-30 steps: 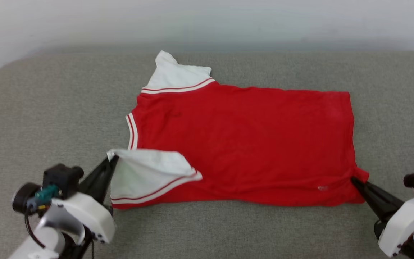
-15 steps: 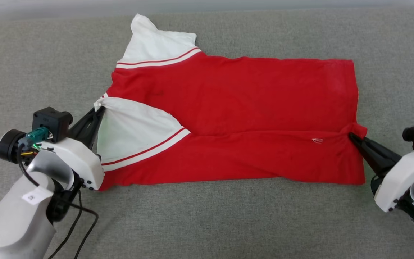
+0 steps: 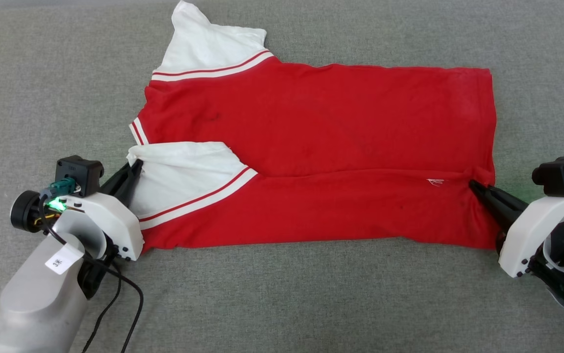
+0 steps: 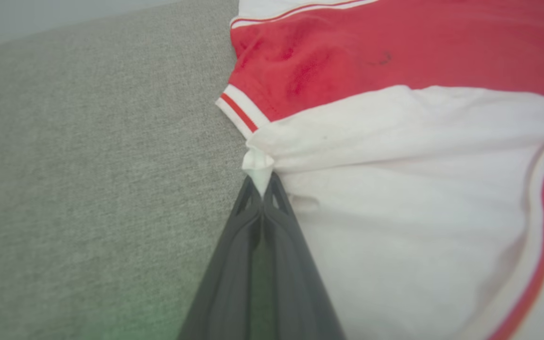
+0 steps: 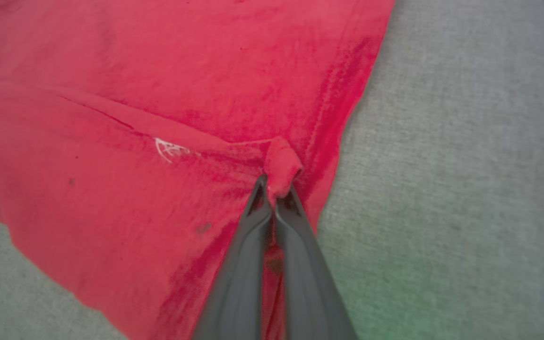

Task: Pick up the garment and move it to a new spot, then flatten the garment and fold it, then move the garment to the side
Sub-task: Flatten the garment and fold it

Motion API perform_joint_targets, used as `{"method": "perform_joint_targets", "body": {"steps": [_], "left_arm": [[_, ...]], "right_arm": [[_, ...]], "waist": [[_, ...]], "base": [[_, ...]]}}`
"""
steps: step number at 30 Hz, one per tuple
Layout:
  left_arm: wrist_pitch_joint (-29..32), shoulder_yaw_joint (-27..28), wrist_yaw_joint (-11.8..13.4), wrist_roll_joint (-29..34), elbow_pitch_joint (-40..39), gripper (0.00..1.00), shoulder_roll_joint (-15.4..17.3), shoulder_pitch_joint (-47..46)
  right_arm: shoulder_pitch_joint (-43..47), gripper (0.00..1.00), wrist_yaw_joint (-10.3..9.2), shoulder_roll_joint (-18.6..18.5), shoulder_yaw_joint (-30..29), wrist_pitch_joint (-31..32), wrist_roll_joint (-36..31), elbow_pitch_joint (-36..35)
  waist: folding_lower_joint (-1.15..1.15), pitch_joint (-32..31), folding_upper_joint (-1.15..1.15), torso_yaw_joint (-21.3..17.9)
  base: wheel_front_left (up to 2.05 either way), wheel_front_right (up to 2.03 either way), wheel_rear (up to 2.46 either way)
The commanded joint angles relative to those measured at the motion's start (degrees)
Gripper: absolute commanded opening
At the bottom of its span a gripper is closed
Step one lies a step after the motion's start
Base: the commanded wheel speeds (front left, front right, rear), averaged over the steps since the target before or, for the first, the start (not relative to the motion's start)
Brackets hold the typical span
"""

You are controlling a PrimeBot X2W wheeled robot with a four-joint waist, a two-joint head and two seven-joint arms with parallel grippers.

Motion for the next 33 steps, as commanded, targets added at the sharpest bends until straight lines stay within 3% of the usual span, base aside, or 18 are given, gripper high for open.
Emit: {"method": "perform_joint_targets", "body": {"steps": [1,5,6,7,8,9,16,20,27,33], "left_arm": [[-0.14,-0.37,-0.06,-0.17,0.83,0.00,-0.41,-0.30],[-1.82,-1.44,-0.61,-0.71,4.33,0.00,-1.37,-1.38],[-2.32,-1.58,-0.68,-0.76,5.07,0.00,-1.41,-1.85],[-2.65,-1.84,-0.73,-0.90,5.75,0.33,-1.57,-2.22],[-3.09,-2.18,-0.80,-0.68,6.25,0.94,-1.59,-2.58],[-3.71,-2.42,-0.84,-0.32,6.76,1.00,-1.49,-3.01],[-5.59,-3.68,-0.98,-0.41,7.50,1.00,-1.21,-4.50],[-3.54,-4.68,-1.00,-1.39,5.83,1.00,-0.21,-5.18],[10.49,-9.71,-1.00,-8.29,-2.37,1.00,4.06,-6.53],[26.10,-12.98,-1.01,-15.99,-8.58,1.00,7.75,-8.20]], "right_arm": [[-0.60,0.00,-0.05,0.43,0.44,0.08,0.18,0.43],[-0.57,0.00,-0.05,0.83,1.35,-0.57,0.71,1.29],[-0.72,0.19,-0.05,0.89,1.35,-0.83,0.90,1.37],[-0.76,0.47,-0.05,0.96,1.26,-1.19,1.10,1.45],[-0.73,1.00,-0.05,1.03,1.16,-1.54,1.15,1.49],[-0.70,1.00,-0.05,1.07,1.01,-2.12,1.16,1.43],[1.71,1.00,-0.05,0.27,0.29,-4.73,0.74,-0.22],[3.38,1.00,-0.05,-0.08,-0.86,-5.31,0.64,-1.66],[5.80,1.00,-0.05,0.19,-2.73,-4.18,-0.19,-3.62],[7.26,1.00,-0.05,1.05,-3.80,-2.77,-0.96,-4.74]], "waist": [[-0.01,-0.08,0.00,0.01],[-0.01,-0.83,0.00,0.11],[-0.01,-1.13,0.00,0.13],[-0.01,-1.51,0.00,0.19],[-0.01,-1.90,0.00,0.26],[-0.01,-2.32,0.00,0.35],[-0.01,-6.16,0.00,1.58],[-0.01,-8.26,0.00,2.32],[-0.01,-10.40,0.00,3.10],[-0.01,-11.11,0.00,3.23]], "base": [[0.00,0.00,0.00],[0.00,0.00,0.00],[0.00,0.00,0.00],[0.00,0.00,0.00],[0.00,0.00,0.00],[0.00,0.00,0.00],[0.00,0.00,0.00],[0.00,0.00,0.00],[0.00,0.00,0.00],[0.00,0.00,0.00]]}}
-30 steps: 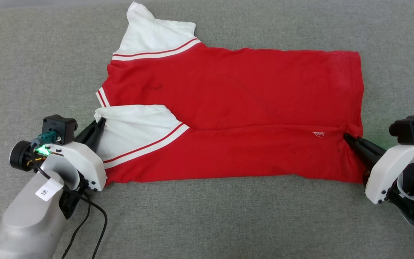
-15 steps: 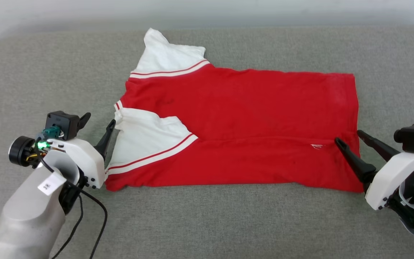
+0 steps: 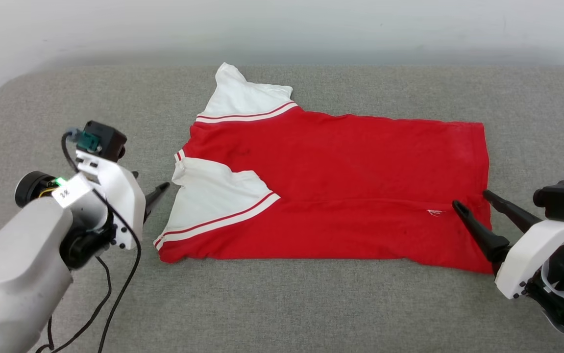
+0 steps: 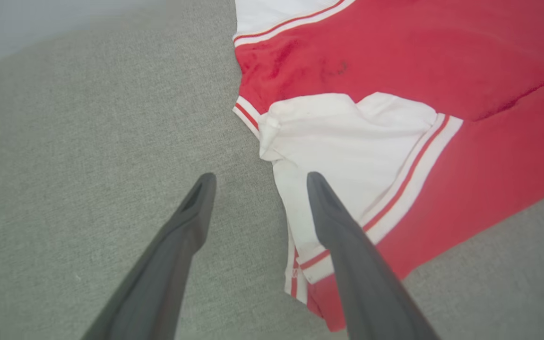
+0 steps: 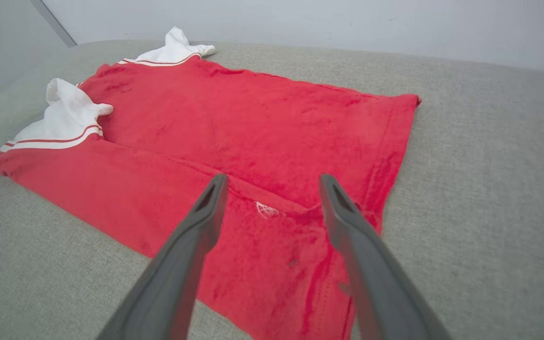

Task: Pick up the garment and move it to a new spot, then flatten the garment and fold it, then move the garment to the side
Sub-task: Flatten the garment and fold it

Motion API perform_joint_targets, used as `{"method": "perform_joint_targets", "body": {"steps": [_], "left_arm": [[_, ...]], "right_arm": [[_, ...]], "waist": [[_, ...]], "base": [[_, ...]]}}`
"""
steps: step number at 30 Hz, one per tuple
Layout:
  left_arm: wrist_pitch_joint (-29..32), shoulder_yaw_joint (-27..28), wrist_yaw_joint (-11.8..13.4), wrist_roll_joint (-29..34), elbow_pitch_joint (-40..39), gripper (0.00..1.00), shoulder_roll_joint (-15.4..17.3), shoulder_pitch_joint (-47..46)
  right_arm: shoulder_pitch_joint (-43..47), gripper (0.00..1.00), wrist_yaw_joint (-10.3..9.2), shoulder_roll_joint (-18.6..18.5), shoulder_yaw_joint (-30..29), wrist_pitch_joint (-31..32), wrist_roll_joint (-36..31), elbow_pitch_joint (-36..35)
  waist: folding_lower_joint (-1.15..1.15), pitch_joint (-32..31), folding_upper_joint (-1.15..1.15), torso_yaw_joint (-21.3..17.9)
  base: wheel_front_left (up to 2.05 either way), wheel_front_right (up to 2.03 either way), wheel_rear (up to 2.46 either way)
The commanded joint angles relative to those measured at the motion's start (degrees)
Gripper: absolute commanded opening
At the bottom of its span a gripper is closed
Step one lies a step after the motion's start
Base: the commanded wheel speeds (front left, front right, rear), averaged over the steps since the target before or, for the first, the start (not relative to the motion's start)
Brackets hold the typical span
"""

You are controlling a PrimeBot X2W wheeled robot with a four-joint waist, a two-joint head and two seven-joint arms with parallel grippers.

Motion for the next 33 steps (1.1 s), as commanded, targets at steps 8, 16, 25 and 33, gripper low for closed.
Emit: {"method": "perform_joint_targets", "body": {"steps": [8,16,25,33], "left_arm": [[15.17,-3.53,0.00,-7.17,-4.09,1.00,2.76,-2.56],[21.38,-6.46,-0.01,-10.30,-3.24,1.00,3.29,-1.26],[19.07,-7.96,-0.01,-11.60,2.43,1.00,1.10,2.22],[16.59,-11.43,-0.02,-12.36,3.77,0.00,-0.27,4.35]], "right_arm": [[1.49,1.00,-0.05,0.88,-1.08,1.67,-0.81,-1.14],[1.43,1.00,-0.05,1.74,-1.23,2.80,-0.83,-1.65],[0.07,1.00,-0.05,2.47,-0.94,2.90,-1.01,-1.94],[-0.34,1.00,-0.05,2.35,-0.66,2.79,-0.50,-1.52]], "waist": [[0.00,-0.22,0.00,-0.60],[0.00,0.75,0.00,-1.89],[0.00,2.98,0.00,-3.27],[0.00,3.51,0.00,-3.52]], "base": [[0.00,0.00,0.00],[0.00,0.00,0.00],[0.00,0.00,0.00],[0.00,0.00,0.00]]}}
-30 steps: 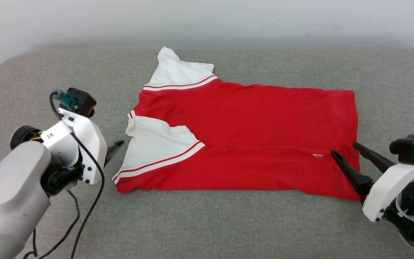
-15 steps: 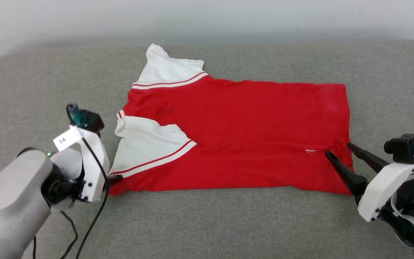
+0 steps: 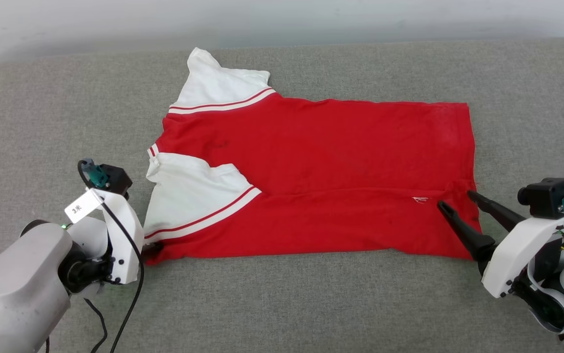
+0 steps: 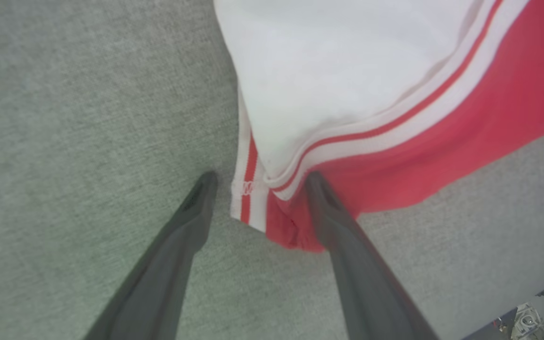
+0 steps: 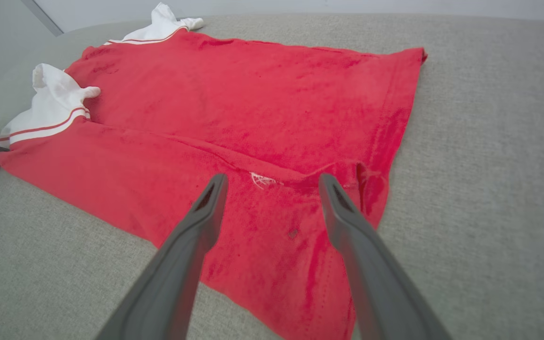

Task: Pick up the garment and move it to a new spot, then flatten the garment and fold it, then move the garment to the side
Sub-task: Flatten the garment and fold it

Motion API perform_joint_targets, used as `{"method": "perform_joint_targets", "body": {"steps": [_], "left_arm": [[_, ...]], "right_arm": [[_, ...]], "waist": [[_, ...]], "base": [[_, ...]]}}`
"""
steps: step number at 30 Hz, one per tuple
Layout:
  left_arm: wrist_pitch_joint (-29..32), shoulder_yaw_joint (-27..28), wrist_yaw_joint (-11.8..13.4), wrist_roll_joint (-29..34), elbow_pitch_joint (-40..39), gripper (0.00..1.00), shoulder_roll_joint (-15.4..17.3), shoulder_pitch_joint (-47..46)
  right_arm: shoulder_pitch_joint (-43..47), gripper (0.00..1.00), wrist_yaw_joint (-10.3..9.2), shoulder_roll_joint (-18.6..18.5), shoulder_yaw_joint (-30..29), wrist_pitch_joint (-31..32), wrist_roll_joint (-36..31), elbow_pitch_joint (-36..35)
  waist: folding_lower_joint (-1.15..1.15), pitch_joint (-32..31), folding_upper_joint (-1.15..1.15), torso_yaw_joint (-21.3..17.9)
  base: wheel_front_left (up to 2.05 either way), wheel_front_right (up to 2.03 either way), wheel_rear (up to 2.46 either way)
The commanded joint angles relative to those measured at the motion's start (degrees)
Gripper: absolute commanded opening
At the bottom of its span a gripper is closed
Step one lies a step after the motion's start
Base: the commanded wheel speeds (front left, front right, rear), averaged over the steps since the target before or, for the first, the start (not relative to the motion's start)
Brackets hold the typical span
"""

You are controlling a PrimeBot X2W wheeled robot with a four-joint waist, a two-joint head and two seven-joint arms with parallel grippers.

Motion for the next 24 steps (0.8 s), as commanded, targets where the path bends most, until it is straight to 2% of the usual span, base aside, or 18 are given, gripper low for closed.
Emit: {"method": "perform_joint_targets", "body": {"steps": [1,7,13,19,24], "left_arm": [[-0.24,-2.27,-0.04,-0.34,0.27,0.00,-1.55,3.32],[-4.36,-2.49,-0.02,-0.16,-1.56,0.00,1.25,2.15],[-9.40,-2.36,-0.02,0.58,-6.39,0.00,4.70,0.83],[-11.96,-1.76,0.26,1.36,-10.15,0.00,6.71,0.08],[-12.48,-1.68,1.12,1.78,-12.96,0.00,7.03,0.17]], "right_arm": [[-0.35,1.00,-0.05,-0.14,0.00,-0.01,0.35,0.10],[-1.87,1.00,-0.05,-2.30,-0.19,0.61,-0.79,-1.03],[-4.63,1.00,-0.05,-7.57,-1.52,4.92,-3.33,-3.52],[-6.42,1.00,-0.05,-11.63,-1.88,17.41,-2.35,-6.17],[-6.15,1.00,-0.05,-11.99,-0.71,28.69,0.60,-6.25]], "waist": [[0.01,-0.20,-0.01,0.04],[0.01,-1.39,-0.01,0.27],[0.01,-2.58,-0.01,0.83],[0.01,-2.86,-0.01,1.47],[0.01,-2.60,-0.01,1.74]], "base": [[0.00,0.00,0.00],[0.00,0.00,0.00],[0.00,0.00,0.00],[0.00,0.00,0.00],[0.00,0.00,0.00]]}}
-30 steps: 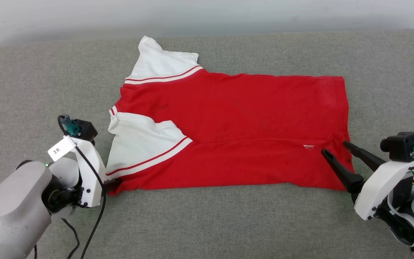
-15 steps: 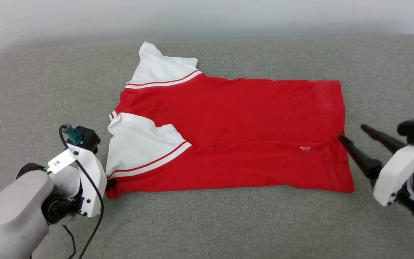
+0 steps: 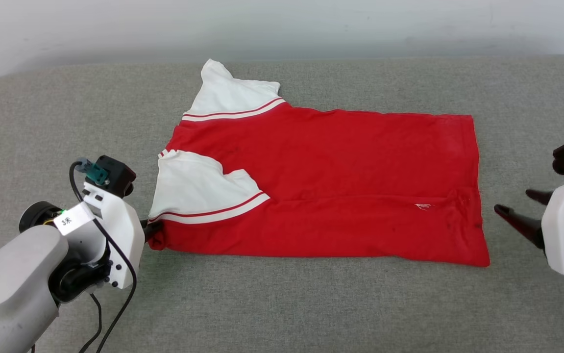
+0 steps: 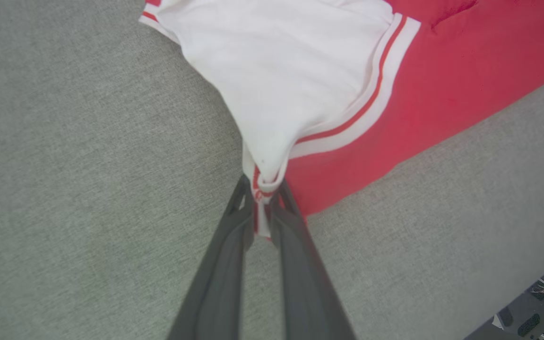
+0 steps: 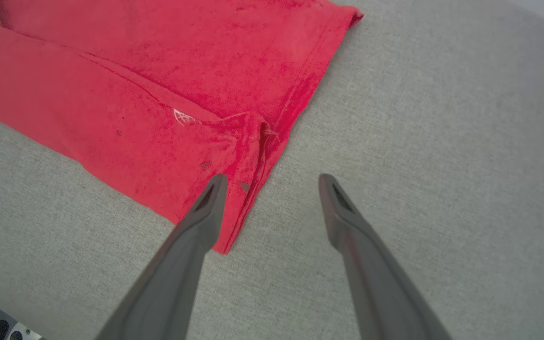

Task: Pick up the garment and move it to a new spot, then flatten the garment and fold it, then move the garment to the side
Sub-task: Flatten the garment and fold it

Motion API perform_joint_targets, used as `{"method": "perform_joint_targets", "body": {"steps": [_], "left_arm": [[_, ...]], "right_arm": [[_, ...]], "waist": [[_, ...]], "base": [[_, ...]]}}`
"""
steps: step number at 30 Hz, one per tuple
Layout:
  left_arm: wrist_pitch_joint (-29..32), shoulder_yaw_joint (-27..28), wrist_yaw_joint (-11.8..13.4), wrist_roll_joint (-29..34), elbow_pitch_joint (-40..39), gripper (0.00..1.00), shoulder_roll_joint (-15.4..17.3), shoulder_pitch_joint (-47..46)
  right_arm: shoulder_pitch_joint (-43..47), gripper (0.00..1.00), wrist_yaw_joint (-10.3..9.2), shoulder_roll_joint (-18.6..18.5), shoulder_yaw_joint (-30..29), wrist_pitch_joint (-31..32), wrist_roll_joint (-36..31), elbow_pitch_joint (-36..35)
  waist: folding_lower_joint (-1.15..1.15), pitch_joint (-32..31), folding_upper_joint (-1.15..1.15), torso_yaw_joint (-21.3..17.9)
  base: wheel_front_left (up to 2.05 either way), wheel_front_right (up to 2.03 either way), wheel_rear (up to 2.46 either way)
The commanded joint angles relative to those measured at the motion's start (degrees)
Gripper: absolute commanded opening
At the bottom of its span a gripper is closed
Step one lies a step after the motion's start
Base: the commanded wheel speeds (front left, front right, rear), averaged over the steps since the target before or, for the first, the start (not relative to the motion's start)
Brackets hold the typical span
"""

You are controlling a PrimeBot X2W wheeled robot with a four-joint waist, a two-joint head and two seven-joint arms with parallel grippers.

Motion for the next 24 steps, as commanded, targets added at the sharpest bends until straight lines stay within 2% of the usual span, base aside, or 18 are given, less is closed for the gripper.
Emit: {"method": "perform_joint_targets", "body": {"steps": [1,6,12,18,20,21,22,24], "left_arm": [[-0.26,0.10,0.31,0.23,-0.31,0.00,0.11,-0.33],[-0.12,-0.13,1.23,0.75,-2.37,0.00,-0.03,-0.71],[-0.17,-0.17,1.79,1.15,-3.60,0.00,0.00,-1.06],[-0.42,-0.29,2.32,1.27,-3.74,0.00,-0.24,-0.70],[-1.04,-0.39,2.45,0.59,-3.32,0.00,-0.14,0.76],[-1.33,-0.37,2.47,0.47,-3.19,0.00,-0.03,1.12],[-1.41,-0.40,2.49,0.32,-3.02,0.00,0.01,1.52],[-1.78,-0.44,2.48,-0.15,-2.68,0.00,0.09,2.30]], "right_arm": [[0.09,1.00,-0.05,0.48,0.30,0.73,0.34,0.15],[-0.03,1.00,-0.05,2.74,1.13,4.37,0.39,3.22],[-0.79,1.00,-0.05,7.22,1.96,3.68,-0.67,9.83],[0.58,1.00,-0.03,12.08,6.04,3.05,-1.55,17.69],[1.75,1.00,0.04,13.67,9.16,1.63,-0.64,21.29],[1.68,0.29,0.04,13.58,9.34,0.84,-0.35,21.53],[1.40,0.00,0.04,13.28,9.67,0.06,-0.21,21.44],[0.86,0.00,0.04,12.05,10.42,-1.57,0.10,20.86]], "waist": [[0.00,0.14,0.00,0.12],[0.00,1.13,0.00,0.83],[0.00,2.83,0.00,1.59],[0.00,3.82,0.00,1.79],[0.00,3.41,0.00,1.48],[0.00,3.20,0.00,1.35],[0.00,2.93,0.00,1.24],[0.00,2.23,0.00,1.06]], "base": [[0.00,0.00,0.00],[0.00,0.00,0.00],[0.00,0.00,0.00],[0.00,0.00,0.00],[0.00,0.00,0.00],[0.00,0.00,0.00],[0.00,0.00,0.00],[0.00,0.00,0.00]]}}
